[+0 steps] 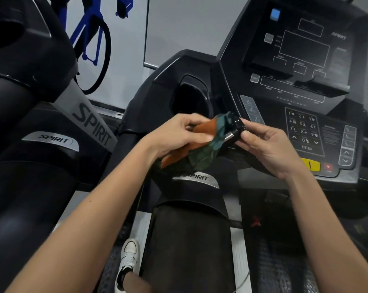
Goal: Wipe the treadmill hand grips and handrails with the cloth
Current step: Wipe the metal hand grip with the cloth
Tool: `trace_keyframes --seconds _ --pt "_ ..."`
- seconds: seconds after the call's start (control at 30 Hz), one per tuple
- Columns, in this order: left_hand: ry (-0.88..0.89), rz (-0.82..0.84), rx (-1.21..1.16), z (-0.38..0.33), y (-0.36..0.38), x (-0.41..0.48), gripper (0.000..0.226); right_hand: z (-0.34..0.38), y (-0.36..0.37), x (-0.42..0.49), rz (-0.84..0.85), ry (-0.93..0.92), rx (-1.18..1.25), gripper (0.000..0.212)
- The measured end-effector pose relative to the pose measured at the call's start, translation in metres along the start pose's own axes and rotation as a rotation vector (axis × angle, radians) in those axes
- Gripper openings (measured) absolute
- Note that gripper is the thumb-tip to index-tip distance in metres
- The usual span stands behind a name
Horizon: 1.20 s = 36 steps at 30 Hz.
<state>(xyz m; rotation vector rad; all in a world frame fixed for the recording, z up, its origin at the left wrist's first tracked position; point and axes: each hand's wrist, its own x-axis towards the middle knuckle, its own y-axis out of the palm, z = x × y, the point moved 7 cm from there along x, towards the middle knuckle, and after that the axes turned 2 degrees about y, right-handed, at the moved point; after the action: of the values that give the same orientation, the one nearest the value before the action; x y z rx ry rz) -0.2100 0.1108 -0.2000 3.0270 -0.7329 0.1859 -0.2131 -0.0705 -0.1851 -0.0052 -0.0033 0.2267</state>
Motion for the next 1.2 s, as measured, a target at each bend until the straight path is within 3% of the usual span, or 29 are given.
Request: trace_keyframes --seconds 0.13,0.3,0.4,0.6,0.8,0.97,1.2 --pt "-0.006 0.024 -0.042 -0.007 0.016 0.017 0.027 0.000 -0.001 0.000 0.002 0.012 0.005 0.070" --pt "-0.262 0.229 -0.061 0.020 0.015 0.010 0.036 0.000 0.000 0.000 0.010 0.011 0.001 0.077" --pt "-0.288 0.358 0.035 0.033 0.001 0.000 0.030 0.000 -0.001 0.000 0.016 0.007 -0.010 0.076" --pt "-0.116 0.111 0.118 0.022 -0.024 0.005 0.022 -0.001 -0.002 0.002 0.021 -0.003 -0.013 0.069" --pt "-0.029 0.140 -0.050 -0.010 0.018 0.023 0.016 -0.001 -0.004 0.003 -0.009 0.008 -0.015 0.085" --pt "-0.101 0.081 -0.149 0.015 0.005 0.008 0.015 0.001 -0.002 0.001 0.034 -0.004 -0.042 0.069" --pt "-0.083 -0.072 0.123 0.028 -0.027 -0.022 0.022 0.000 -0.001 0.001 0.015 -0.023 -0.020 0.074"
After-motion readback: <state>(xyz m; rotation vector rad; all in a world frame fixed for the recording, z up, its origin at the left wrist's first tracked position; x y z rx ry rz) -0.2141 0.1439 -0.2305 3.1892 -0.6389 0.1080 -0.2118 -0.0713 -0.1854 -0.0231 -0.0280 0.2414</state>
